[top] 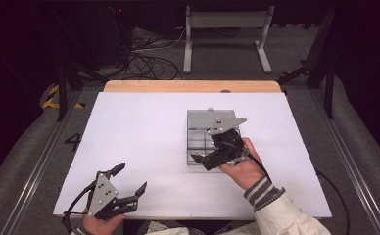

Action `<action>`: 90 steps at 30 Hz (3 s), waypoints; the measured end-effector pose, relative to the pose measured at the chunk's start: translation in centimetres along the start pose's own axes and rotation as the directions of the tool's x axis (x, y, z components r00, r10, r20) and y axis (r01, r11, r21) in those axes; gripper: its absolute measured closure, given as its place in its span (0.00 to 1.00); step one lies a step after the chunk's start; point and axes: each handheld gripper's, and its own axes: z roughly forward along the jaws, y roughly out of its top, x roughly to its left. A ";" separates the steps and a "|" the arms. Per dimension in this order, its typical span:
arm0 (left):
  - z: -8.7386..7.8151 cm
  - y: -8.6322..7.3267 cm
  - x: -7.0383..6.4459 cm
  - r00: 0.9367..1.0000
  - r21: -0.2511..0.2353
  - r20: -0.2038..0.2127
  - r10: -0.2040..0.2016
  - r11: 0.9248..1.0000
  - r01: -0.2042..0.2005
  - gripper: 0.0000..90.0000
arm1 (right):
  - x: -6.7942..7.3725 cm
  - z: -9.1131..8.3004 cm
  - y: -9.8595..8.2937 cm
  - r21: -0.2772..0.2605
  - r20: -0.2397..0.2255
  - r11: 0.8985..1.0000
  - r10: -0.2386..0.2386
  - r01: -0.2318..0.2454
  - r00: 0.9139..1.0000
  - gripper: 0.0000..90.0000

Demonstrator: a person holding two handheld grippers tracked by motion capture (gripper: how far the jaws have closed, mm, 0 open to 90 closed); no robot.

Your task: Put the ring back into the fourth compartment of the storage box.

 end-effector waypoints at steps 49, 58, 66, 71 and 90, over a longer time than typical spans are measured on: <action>-0.7 -0.1 -0.1 1.000 -0.018 -0.008 -0.001 1.000 0.001 0.15 | -2.7 -8.0 -12.4 -0.129 0.053 0.987 0.106 -0.099 0.993 0.00; -0.9 -0.2 -0.1 1.000 -0.018 -0.007 -0.008 1.000 0.008 0.14 | -3.1 -7.7 -14.6 -0.119 0.055 0.985 0.135 -0.127 0.989 0.00; -0.9 -0.3 -0.1 1.000 -0.018 -0.006 -0.013 1.000 0.013 0.13 | -3.3 -7.4 -16.3 -0.104 0.056 0.984 0.154 -0.148 0.987 0.00; -0.9 -0.3 -0.1 1.000 -0.013 -0.004 -0.015 1.000 0.015 0.13 | -3.2 -7.2 -17.3 -0.094 0.059 0.983 0.163 -0.157 0.985 0.00; -0.7 -0.5 0.2 1.000 -0.007 -0.006 -0.014 1.000 0.013 0.14 | -2.8 -6.9 -18.7 -0.082 0.058 0.986 0.152 -0.147 0.987 0.00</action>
